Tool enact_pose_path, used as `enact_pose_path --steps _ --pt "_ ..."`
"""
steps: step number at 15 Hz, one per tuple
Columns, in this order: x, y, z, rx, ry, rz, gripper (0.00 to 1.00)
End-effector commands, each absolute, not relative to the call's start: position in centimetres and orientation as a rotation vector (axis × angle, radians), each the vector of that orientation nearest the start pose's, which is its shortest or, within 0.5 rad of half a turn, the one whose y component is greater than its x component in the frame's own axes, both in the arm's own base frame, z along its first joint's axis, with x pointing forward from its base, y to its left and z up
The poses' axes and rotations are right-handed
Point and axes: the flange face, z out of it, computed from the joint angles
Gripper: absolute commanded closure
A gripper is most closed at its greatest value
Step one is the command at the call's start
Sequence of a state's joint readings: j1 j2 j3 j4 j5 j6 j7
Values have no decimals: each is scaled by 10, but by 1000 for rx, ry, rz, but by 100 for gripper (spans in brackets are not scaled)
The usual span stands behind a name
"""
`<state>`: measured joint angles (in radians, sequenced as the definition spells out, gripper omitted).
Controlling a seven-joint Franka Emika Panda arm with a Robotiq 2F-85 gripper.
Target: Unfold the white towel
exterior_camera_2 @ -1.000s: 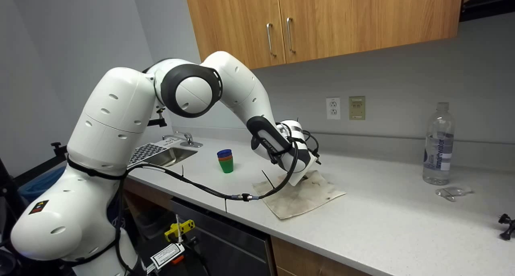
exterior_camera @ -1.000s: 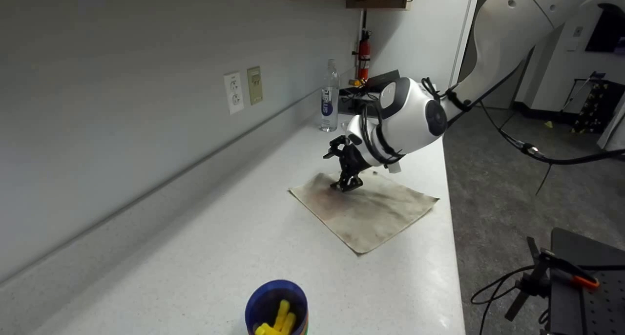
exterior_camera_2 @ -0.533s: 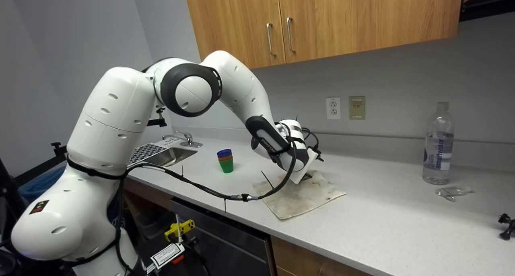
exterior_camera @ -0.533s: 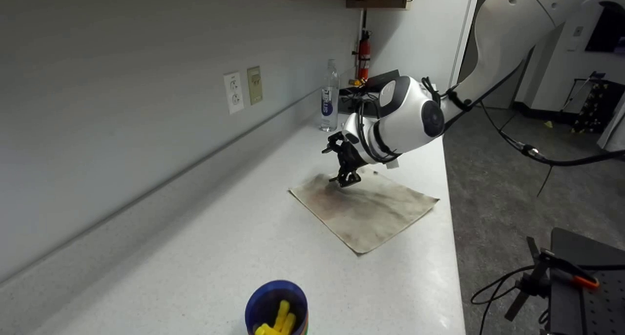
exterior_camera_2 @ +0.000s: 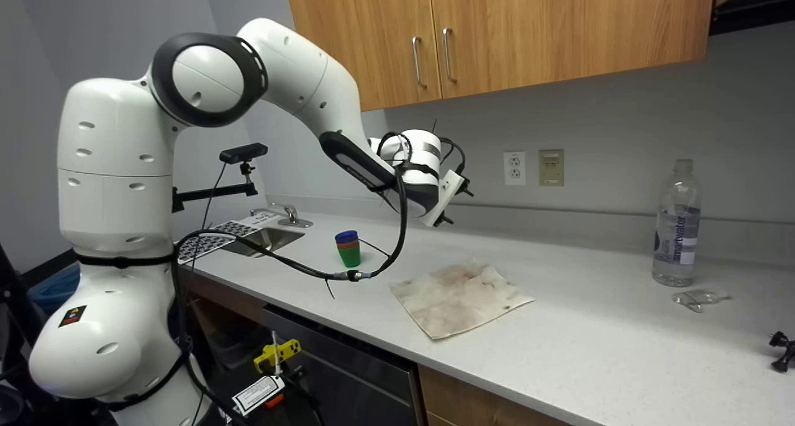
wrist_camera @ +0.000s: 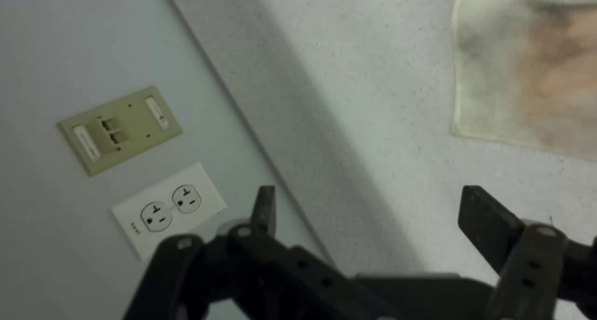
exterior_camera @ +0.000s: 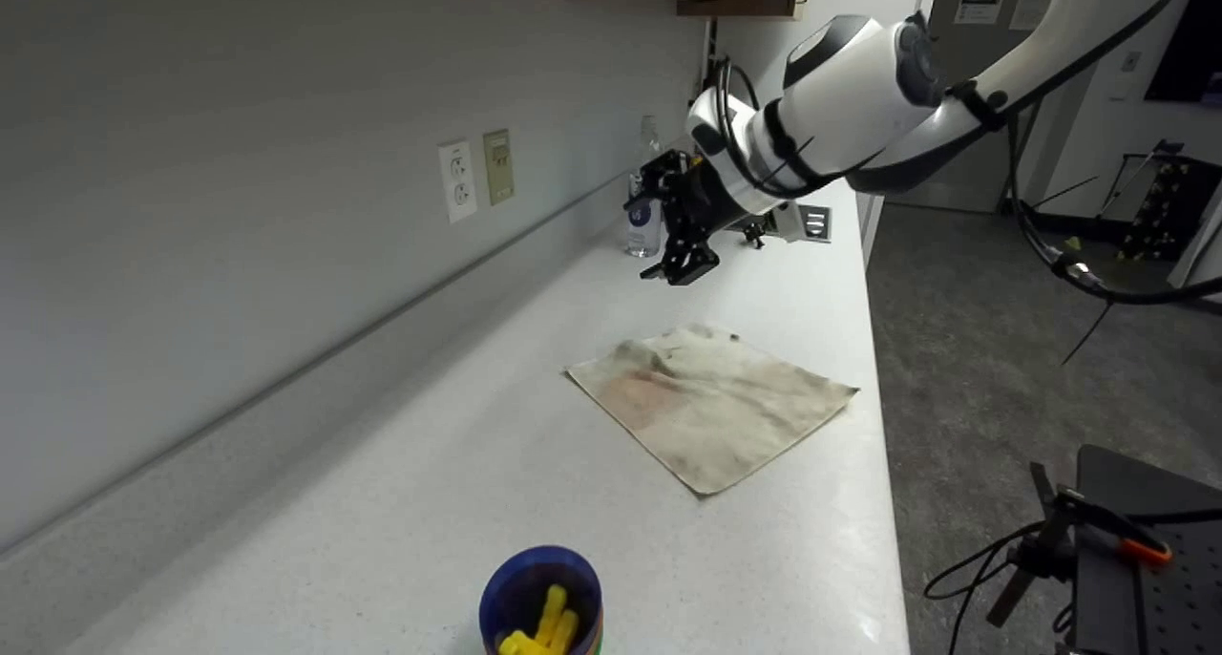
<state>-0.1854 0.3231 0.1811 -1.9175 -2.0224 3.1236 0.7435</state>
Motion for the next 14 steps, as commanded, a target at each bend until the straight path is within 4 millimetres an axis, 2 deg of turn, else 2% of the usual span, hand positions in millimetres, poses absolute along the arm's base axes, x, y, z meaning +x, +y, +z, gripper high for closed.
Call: enact_pose_path --steps 1,2,6,9,12,14 --pt "534 71 353 2128 1453 966 0" --pt "525 76 349 2174 1464 977 0" --pt "489 92 303 2405 1525 990 0" --pt "456 106 278 2583 1531 970 0" --pt "425 115 262 2766 1475 907 1" --pt "416 116 263 2797 1426 867 2"
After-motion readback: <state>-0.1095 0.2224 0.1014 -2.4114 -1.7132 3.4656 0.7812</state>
